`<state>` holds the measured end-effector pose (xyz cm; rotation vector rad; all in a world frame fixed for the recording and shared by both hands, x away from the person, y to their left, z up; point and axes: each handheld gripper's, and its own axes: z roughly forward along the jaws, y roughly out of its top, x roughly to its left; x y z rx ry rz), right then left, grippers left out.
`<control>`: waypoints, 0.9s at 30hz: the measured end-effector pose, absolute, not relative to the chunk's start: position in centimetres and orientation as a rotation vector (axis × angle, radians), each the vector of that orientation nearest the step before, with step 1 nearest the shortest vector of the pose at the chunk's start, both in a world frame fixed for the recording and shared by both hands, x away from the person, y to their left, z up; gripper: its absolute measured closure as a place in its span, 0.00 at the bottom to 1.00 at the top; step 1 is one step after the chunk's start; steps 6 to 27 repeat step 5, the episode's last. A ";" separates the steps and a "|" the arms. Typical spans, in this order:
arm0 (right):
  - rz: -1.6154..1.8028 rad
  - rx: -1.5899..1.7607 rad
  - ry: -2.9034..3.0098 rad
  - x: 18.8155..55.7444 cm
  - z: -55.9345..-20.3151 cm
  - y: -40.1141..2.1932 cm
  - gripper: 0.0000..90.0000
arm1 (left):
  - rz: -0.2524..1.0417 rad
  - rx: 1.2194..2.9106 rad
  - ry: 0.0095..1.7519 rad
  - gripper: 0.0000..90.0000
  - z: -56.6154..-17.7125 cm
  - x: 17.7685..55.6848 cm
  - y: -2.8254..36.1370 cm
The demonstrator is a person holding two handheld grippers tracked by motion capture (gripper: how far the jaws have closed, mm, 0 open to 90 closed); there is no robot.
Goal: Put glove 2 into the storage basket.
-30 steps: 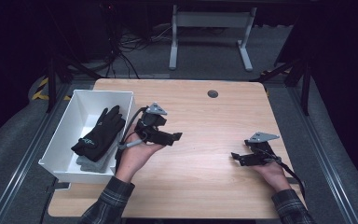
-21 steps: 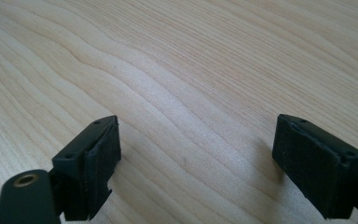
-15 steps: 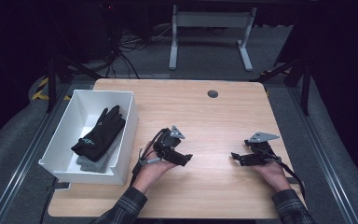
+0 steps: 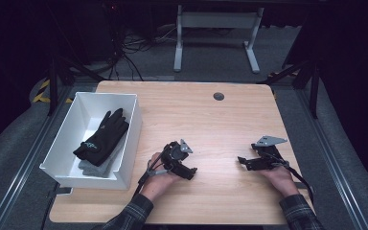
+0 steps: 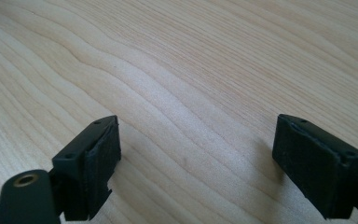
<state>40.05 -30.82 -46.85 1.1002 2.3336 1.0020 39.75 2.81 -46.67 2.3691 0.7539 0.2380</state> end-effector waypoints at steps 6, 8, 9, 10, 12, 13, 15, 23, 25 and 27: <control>1.002 1.100 2.334 40.1 -46.8 -30.8 0.18 | 0.234 2.363 0.717 0.01 -47.0 39.8 2.9; 1.002 1.100 2.334 40.1 -46.8 -30.8 0.18 | 0.234 2.363 0.717 0.01 -47.0 39.8 2.9; 1.002 1.100 2.334 40.1 -46.8 -30.8 0.18 | 0.234 2.363 0.717 0.01 -47.0 39.8 2.9; 1.002 1.100 2.334 40.1 -46.8 -30.8 0.18 | 0.234 2.363 0.717 0.01 -47.0 39.8 2.9; 1.002 1.100 2.334 40.1 -46.8 -30.8 0.18 | 0.234 2.363 0.717 0.01 -47.0 39.8 2.9; 1.002 1.100 2.334 40.1 -46.8 -30.8 0.18 | 0.234 2.363 0.717 0.01 -47.0 39.8 2.9; 1.002 1.100 2.334 40.1 -46.8 -30.8 0.18 | 0.234 2.363 0.717 0.01 -47.0 39.8 2.9; 1.002 1.100 2.334 40.1 -46.8 -30.8 0.18 | 0.234 2.363 0.717 0.01 -47.0 39.8 2.9; 1.002 1.100 2.334 40.1 -46.8 -30.8 0.18 | 0.234 2.363 0.717 0.01 -47.0 39.8 2.9; 1.002 1.100 2.334 40.1 -46.8 -30.8 0.18 | 0.234 2.363 0.717 0.01 -47.0 39.8 2.9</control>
